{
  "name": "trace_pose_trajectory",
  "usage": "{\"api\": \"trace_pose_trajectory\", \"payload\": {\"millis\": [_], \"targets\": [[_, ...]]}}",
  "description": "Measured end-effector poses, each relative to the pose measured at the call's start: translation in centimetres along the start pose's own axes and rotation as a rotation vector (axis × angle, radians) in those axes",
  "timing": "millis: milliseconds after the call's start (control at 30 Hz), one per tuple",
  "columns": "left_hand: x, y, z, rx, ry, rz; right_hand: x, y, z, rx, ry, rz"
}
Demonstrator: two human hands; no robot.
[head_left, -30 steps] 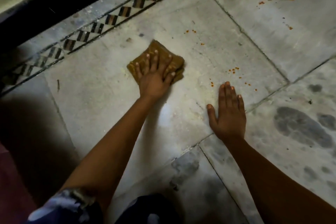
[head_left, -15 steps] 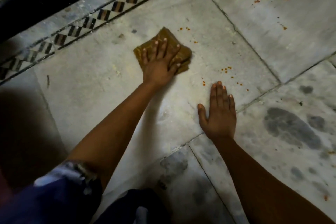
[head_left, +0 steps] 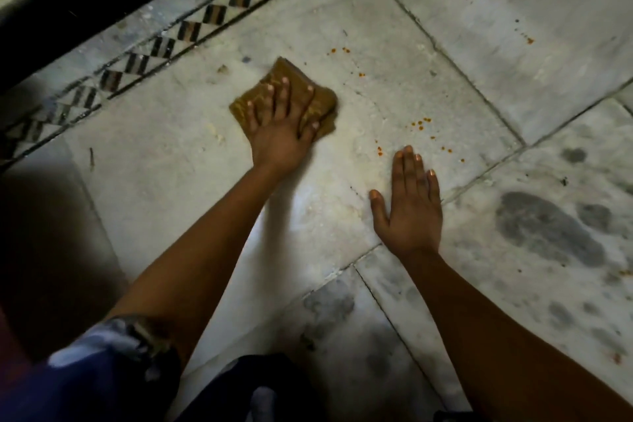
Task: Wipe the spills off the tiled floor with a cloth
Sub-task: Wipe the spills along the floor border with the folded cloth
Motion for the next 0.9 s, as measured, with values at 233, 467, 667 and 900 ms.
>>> {"api": "trace_pose_trajectory", "payload": {"millis": [233,467,667,900], "targets": [[4.5,-0.4,-6.9,-0.036,0.029,-0.014,0.0,0.5,0.2,0.017,0.007,0.01],[-0.1,0.4,-1.5,-0.017,-0.031,-0.043,0.0,0.2,-0.1,0.012,0.003,-0.007],[8.1,0.3,-3.6,-0.131,0.279,-0.004,-0.1,0.2,0.1,-0.003,0.008,0.008],[-0.5,-0.7,-4.3,-0.036,-0.121,-0.001,0.0,0.3,0.1,0.013,0.012,-0.003]]}}
Point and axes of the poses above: each hand's wrist, its own x-axis away from the middle knuckle, its own y-axis out of the palm, z = x × y, the point moved 9 cm from there along -x, towards the middle knuckle, and after that the axes turned 1 degree about -z, right-handed, at the moved point
